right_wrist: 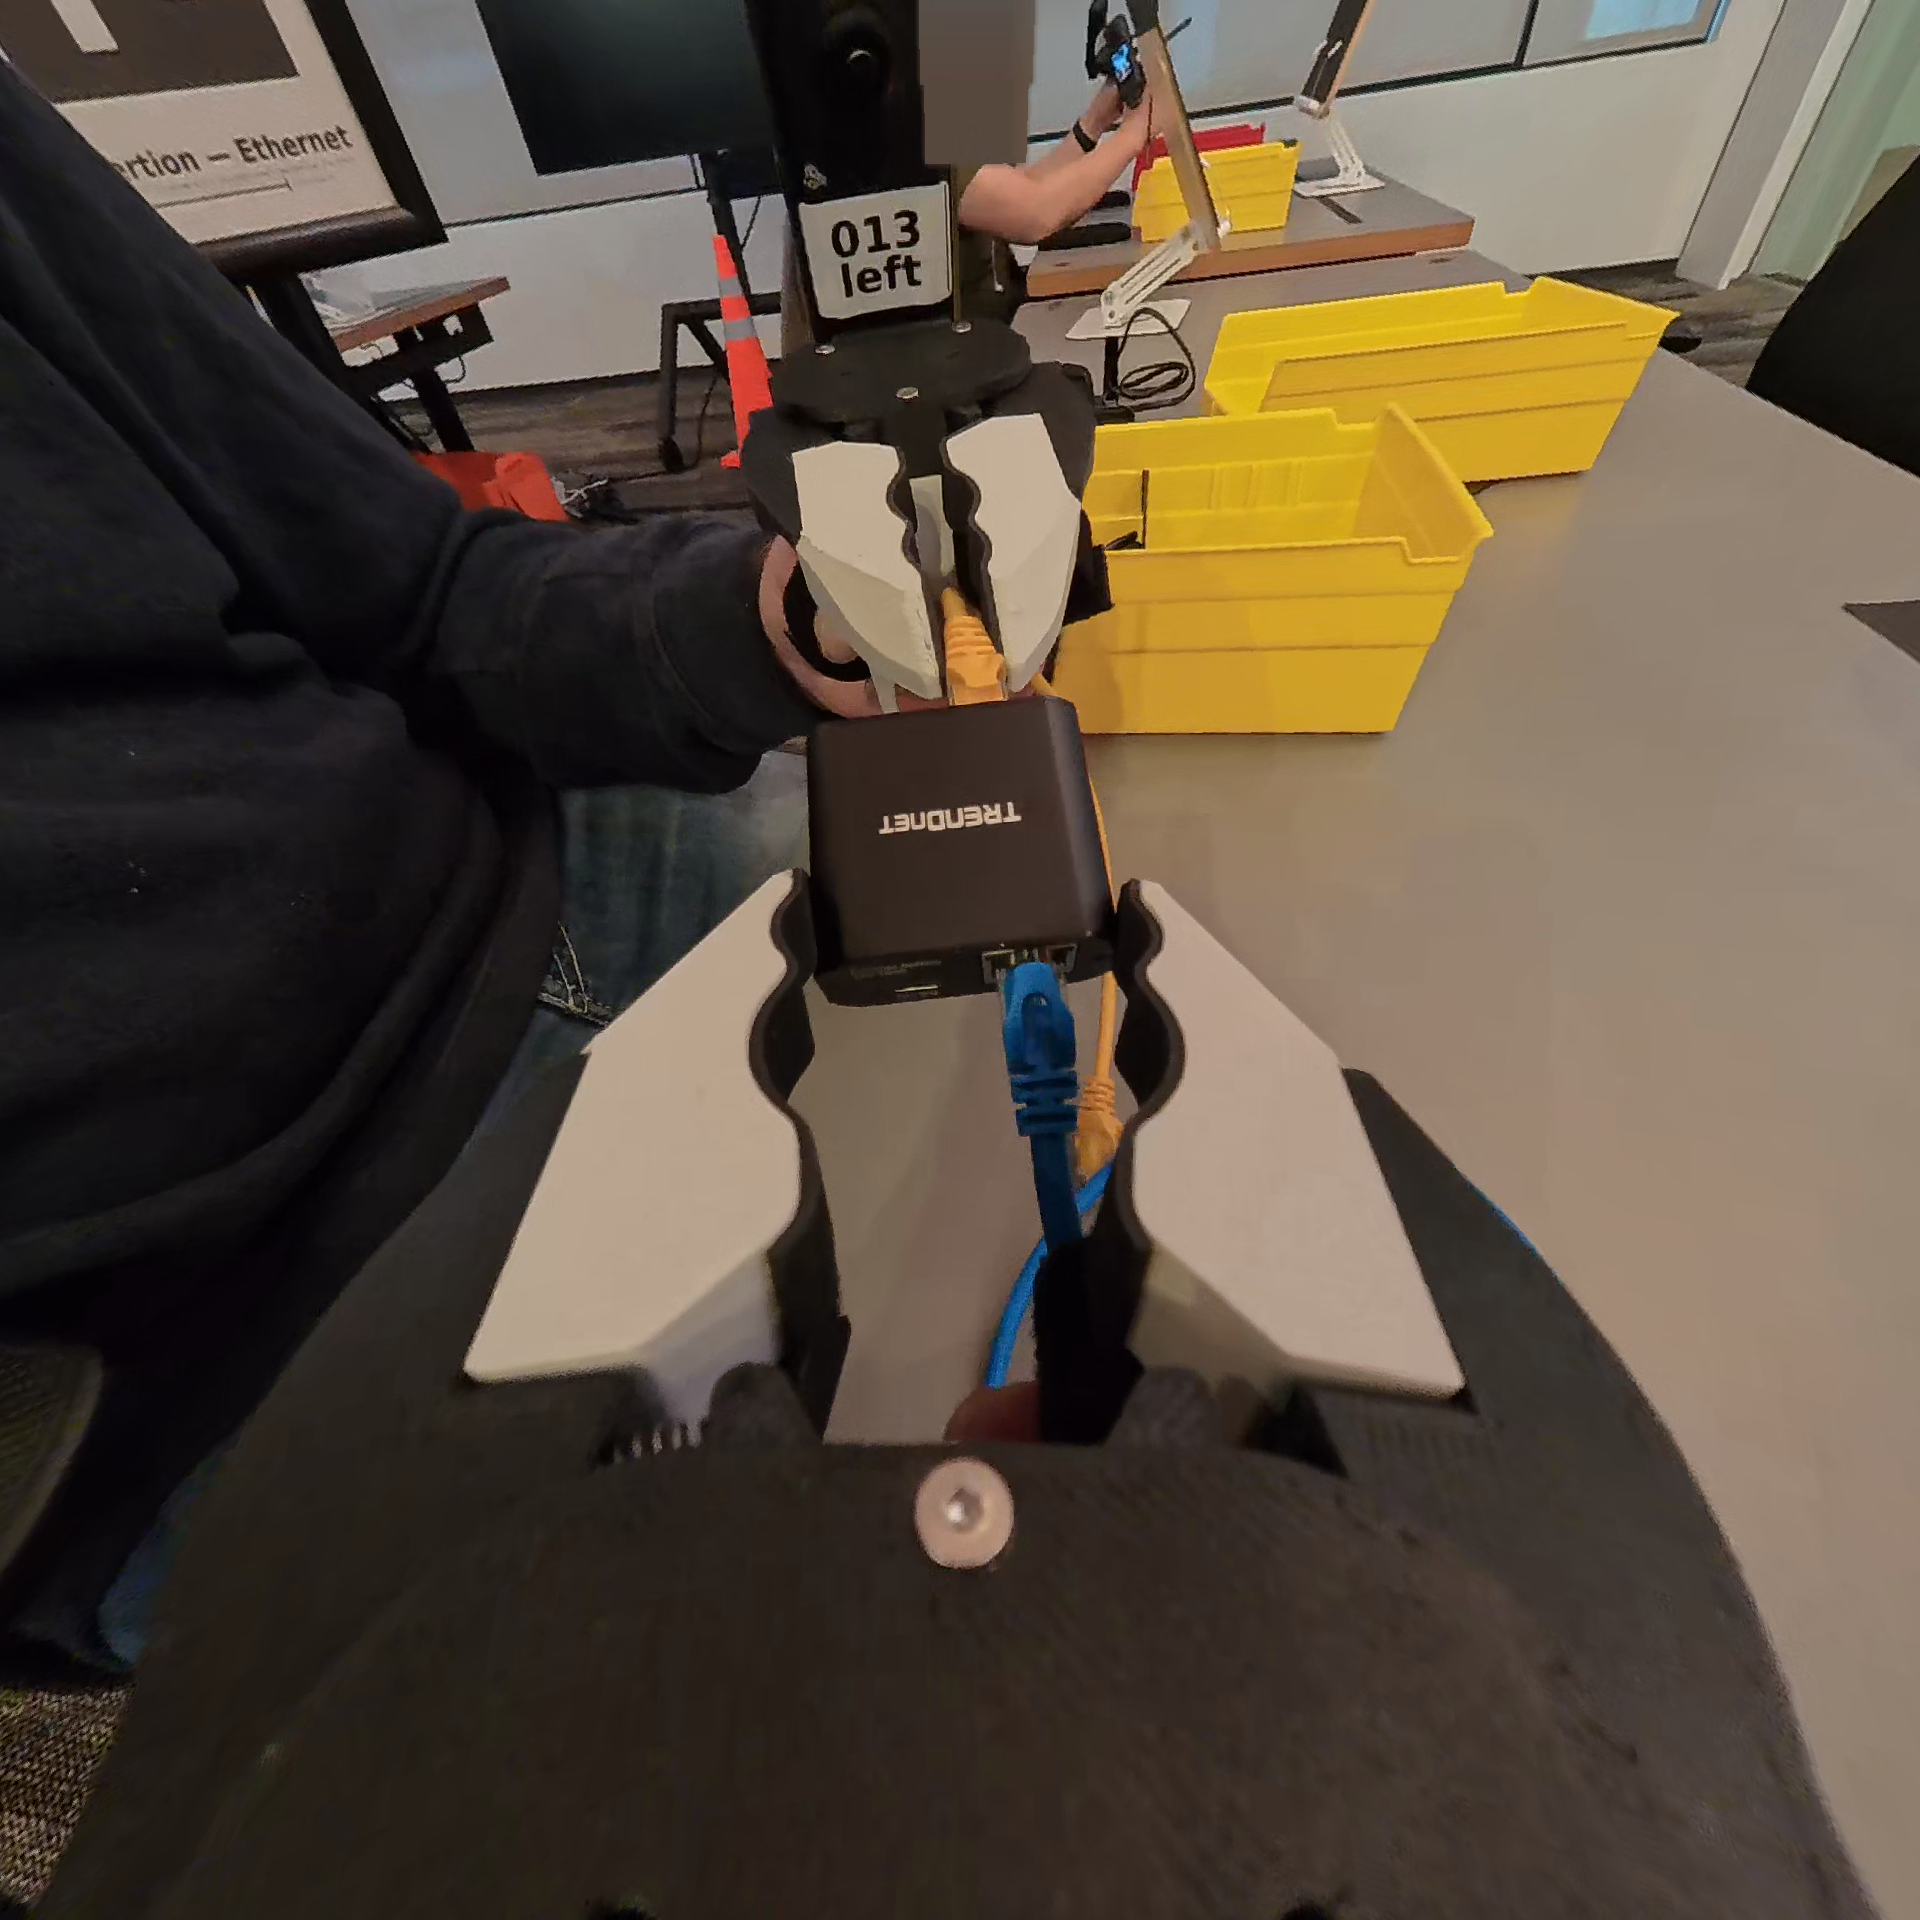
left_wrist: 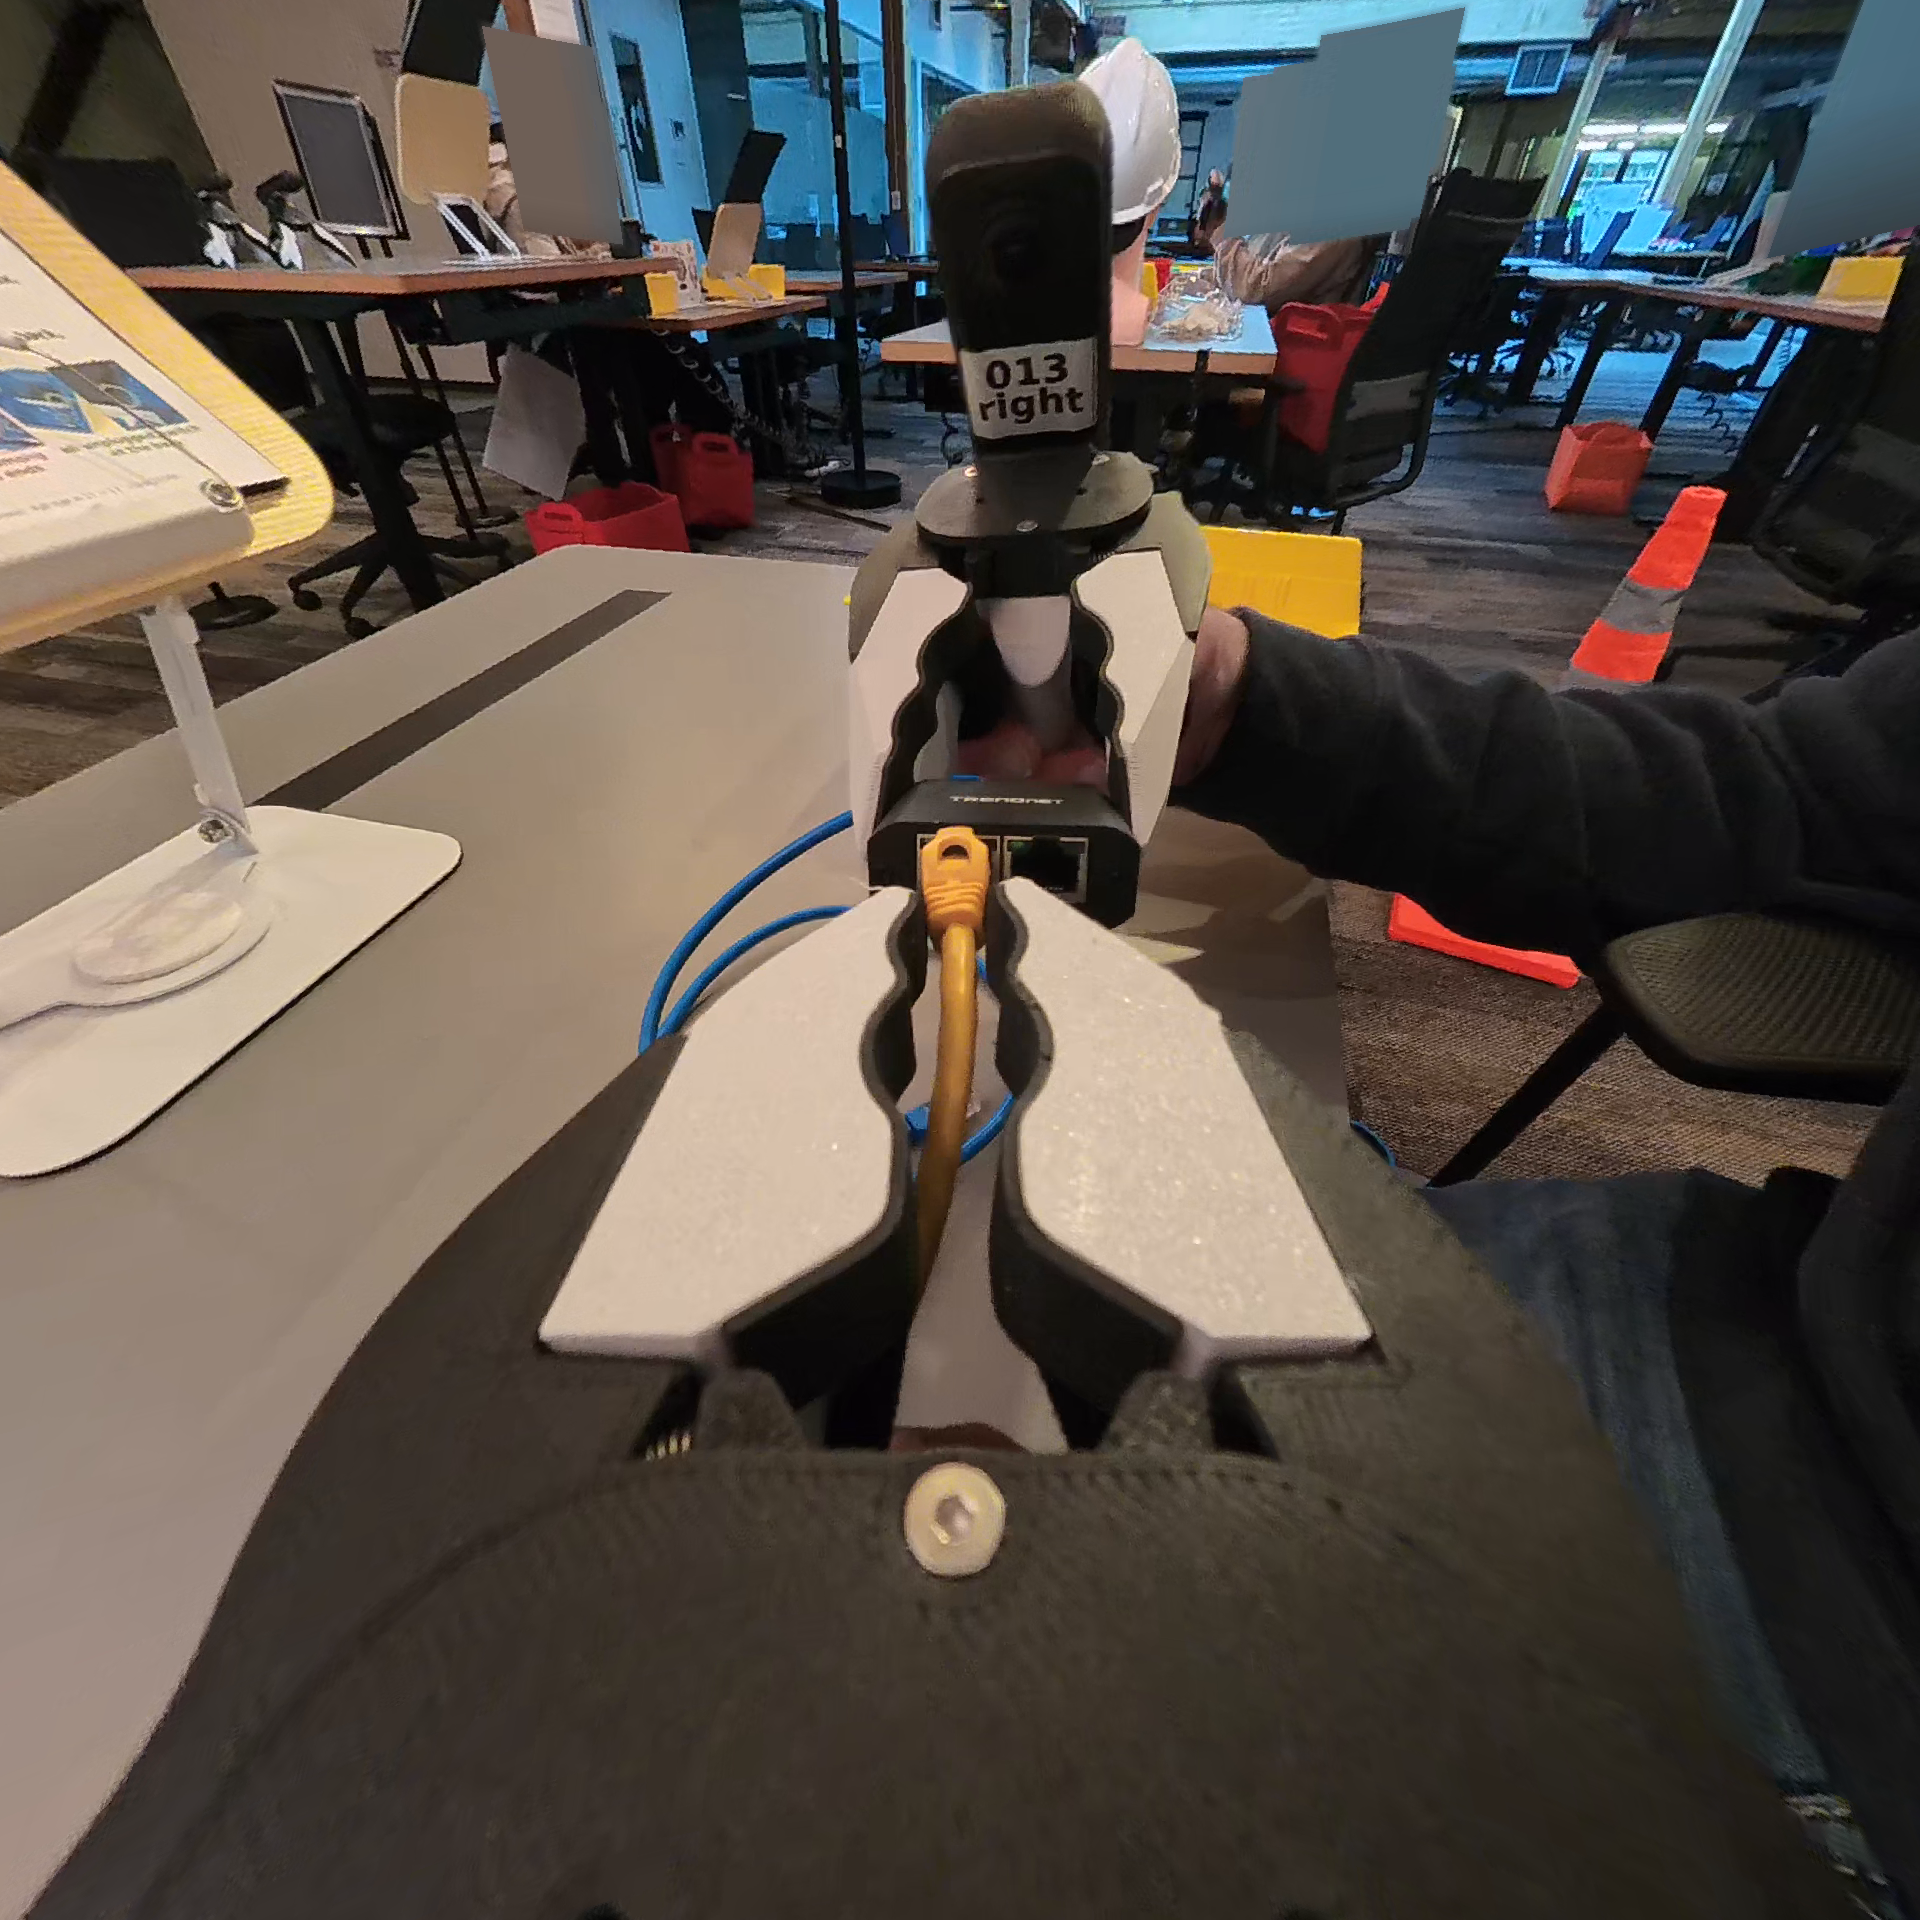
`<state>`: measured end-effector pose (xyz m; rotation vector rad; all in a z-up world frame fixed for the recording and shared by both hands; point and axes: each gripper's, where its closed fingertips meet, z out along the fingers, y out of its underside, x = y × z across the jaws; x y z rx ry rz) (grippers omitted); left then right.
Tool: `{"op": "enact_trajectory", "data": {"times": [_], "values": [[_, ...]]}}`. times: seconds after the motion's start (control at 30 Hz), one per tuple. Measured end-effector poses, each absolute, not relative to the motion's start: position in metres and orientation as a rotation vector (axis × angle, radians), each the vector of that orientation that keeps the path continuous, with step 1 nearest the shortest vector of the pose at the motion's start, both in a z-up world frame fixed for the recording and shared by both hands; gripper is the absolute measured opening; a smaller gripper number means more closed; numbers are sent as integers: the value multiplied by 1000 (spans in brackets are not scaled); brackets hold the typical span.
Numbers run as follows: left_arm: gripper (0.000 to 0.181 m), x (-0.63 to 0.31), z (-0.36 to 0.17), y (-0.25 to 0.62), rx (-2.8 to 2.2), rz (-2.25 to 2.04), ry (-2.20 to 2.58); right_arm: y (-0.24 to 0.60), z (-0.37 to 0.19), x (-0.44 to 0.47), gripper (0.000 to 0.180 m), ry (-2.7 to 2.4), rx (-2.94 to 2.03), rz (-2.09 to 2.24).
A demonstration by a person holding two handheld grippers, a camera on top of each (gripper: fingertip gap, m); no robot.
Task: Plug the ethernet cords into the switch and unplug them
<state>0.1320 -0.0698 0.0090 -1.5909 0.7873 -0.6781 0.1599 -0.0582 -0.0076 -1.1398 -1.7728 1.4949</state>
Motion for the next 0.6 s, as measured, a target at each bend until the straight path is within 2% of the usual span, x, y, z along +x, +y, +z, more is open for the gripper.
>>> {"op": "enact_trajectory", "data": {"times": [0.23, 0.4, 0.6], "values": [[17, 115, 19, -66, -1642, -565, 760, -44, -41, 161, 58, -1800, -1289, 1346], [20, 98, 18, -74, -1734, -311, 824, -34, -77, 165, 58, -1837, -1413, 1210], [19, 48, 51, -97, -1821, -66, 796, -17, -125, 172, 58, -1901, -1575, 970]]}}
